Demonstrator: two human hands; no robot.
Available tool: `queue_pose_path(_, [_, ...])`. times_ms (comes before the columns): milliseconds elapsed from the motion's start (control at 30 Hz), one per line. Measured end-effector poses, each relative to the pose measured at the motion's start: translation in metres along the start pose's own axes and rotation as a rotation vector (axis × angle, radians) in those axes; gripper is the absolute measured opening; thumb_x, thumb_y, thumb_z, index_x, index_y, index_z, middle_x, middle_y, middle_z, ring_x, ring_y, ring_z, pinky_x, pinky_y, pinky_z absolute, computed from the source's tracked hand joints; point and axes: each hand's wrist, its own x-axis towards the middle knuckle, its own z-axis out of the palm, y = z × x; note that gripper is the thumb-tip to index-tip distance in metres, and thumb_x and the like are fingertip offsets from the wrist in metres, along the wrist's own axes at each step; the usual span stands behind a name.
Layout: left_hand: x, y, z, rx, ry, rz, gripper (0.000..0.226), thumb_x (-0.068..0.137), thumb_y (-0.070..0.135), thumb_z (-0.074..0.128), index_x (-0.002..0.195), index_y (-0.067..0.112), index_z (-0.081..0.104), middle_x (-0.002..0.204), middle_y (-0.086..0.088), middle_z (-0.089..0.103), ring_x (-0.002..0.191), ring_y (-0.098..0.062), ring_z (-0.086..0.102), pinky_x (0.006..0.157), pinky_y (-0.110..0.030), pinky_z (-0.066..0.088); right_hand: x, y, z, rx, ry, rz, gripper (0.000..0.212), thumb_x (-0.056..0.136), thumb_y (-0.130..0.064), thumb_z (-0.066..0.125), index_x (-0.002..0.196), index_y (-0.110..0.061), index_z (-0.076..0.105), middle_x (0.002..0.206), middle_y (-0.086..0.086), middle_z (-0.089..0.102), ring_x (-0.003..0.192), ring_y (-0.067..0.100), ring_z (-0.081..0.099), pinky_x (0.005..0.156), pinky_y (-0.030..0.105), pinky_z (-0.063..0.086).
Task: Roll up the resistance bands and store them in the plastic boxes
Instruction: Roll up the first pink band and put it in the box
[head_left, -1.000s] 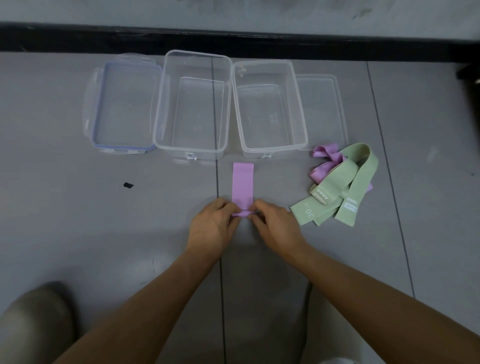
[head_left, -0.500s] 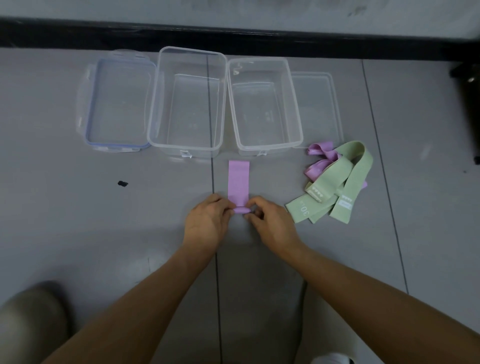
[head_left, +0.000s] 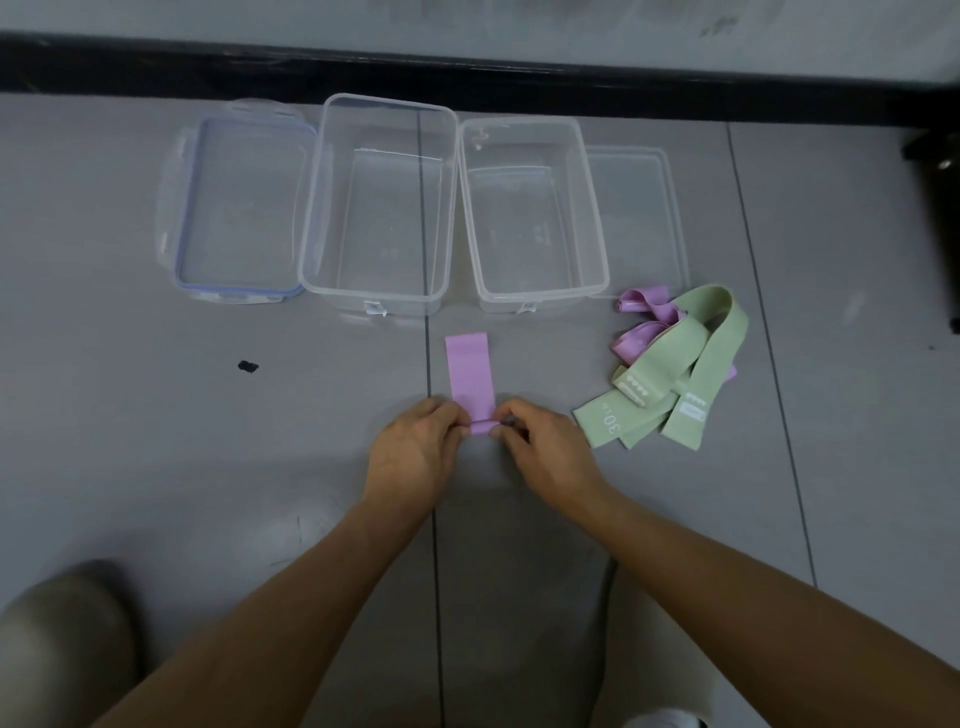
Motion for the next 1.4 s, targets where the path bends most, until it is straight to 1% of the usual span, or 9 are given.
queue_pose_path(167, [-0.002, -0.003, 0.001, 0.055, 0.027, 0.074, 0.026, 0.083, 0.043, 0.053, 0.09, 0.021, 0.065, 0.087, 0.0, 0.06, 0.074, -0.023, 0.061, 0.059, -0.033, 0.05, 0.0, -0.003, 0.001, -0.02, -0.002, 0.032, 0.014, 0.095, -0.034, 0.058, 0.104, -0.025, 0.062, 0.097, -0.006, 0.071, 0.088, 0.019, 0.063, 0.075, 0.034, 0.049])
queue_pose_path(333, [0.0, -0.001, 0.006, 0.043, 0.038, 0.003, 0.017, 0.084, 0.033, 0.06, 0.087, 0.018, 0.067, 0.084, -0.002, 0.06, 0.071, -0.026, 0.061, 0.058, -0.035, 0.049, 0.0, -0.004, 0.0, 0.026, -0.007, -0.017, 0.012, 0.093, -0.027, 0.061, 0.105, -0.025, 0.061, 0.086, -0.012, 0.061, 0.078, 0.011, 0.056, 0.069, 0.025, 0.038])
queue_pose_path(467, [-0.001, -0.002, 0.007, 0.023, 0.044, -0.006, 0.02, 0.086, 0.035, 0.055, 0.09, 0.021, 0.069, 0.086, 0.0, 0.061, 0.073, -0.023, 0.062, 0.062, -0.033, 0.049, 0.003, -0.003, -0.005, -0.02, -0.022, -0.058, 0.011, 0.09, -0.028, 0.064, 0.1, -0.027, 0.062, 0.08, -0.016, 0.053, 0.073, 0.005, 0.047, 0.065, 0.025, 0.035])
queue_pose_path(567, [-0.002, -0.002, 0.006, -0.011, 0.056, 0.01, 0.03, 0.088, 0.041, 0.048, 0.091, 0.022, 0.07, 0.087, 0.002, 0.063, 0.073, -0.02, 0.062, 0.066, -0.028, 0.045, 0.0, -0.002, -0.008, -0.089, -0.058, -0.117, 0.013, 0.086, -0.03, 0.069, 0.096, -0.025, 0.062, 0.079, -0.016, 0.049, 0.073, 0.007, 0.046, 0.062, 0.024, 0.029])
queue_pose_path(767, [-0.01, -0.005, 0.008, 0.022, 0.078, 0.034, 0.028, 0.089, 0.039, 0.049, 0.091, 0.021, 0.07, 0.087, 0.002, 0.064, 0.074, -0.019, 0.063, 0.068, -0.027, 0.045, -0.003, 0.0, -0.002, -0.083, -0.013, -0.121, 0.007, 0.092, -0.029, 0.063, 0.096, -0.023, 0.064, 0.089, -0.005, 0.065, 0.082, 0.017, 0.059, 0.067, 0.032, 0.044])
queue_pose_path(967, [-0.009, -0.005, 0.004, 0.064, 0.09, 0.079, 0.018, 0.089, 0.034, 0.055, 0.091, 0.022, 0.068, 0.089, 0.003, 0.06, 0.077, -0.018, 0.06, 0.066, -0.028, 0.044, -0.002, 0.0, 0.0, -0.078, -0.016, -0.095, 0.01, 0.093, -0.037, 0.061, 0.095, -0.027, 0.064, 0.094, -0.009, 0.068, 0.085, 0.014, 0.061, 0.071, 0.033, 0.049])
queue_pose_path(1100, [-0.006, -0.005, 0.001, 0.076, 0.075, 0.124, 0.02, 0.087, 0.037, 0.056, 0.087, 0.02, 0.067, 0.086, 0.001, 0.06, 0.075, -0.02, 0.059, 0.064, -0.027, 0.042, -0.002, -0.002, 0.001, 0.005, 0.01, -0.019, 0.012, 0.091, -0.035, 0.065, 0.101, -0.029, 0.069, 0.088, -0.013, 0.067, 0.078, 0.007, 0.058, 0.068, 0.026, 0.045])
queue_pose_path(1200, [-0.001, -0.004, 0.002, 0.082, 0.033, 0.102, 0.022, 0.087, 0.038, 0.053, 0.084, 0.021, 0.065, 0.086, 0.001, 0.059, 0.072, -0.023, 0.06, 0.06, -0.03, 0.044, -0.004, -0.004, 0.003, 0.024, 0.042, 0.035, 0.017, 0.09, -0.032, 0.068, 0.106, -0.029, 0.068, 0.08, -0.016, 0.056, 0.072, 0.005, 0.051, 0.066, 0.022, 0.037])
queue_pose_path(1400, [0.005, -0.004, -0.002, 0.069, 0.024, 0.104, 0.036, 0.089, 0.048, 0.044, 0.083, 0.023, 0.07, 0.083, 0.001, 0.061, 0.07, -0.023, 0.062, 0.059, -0.031, 0.048, -0.008, -0.007, 0.0, -0.06, 0.024, -0.056, 0.014, 0.092, -0.028, 0.064, 0.105, -0.023, 0.063, 0.083, -0.015, 0.052, 0.076, 0.013, 0.053, 0.066, 0.025, 0.033])
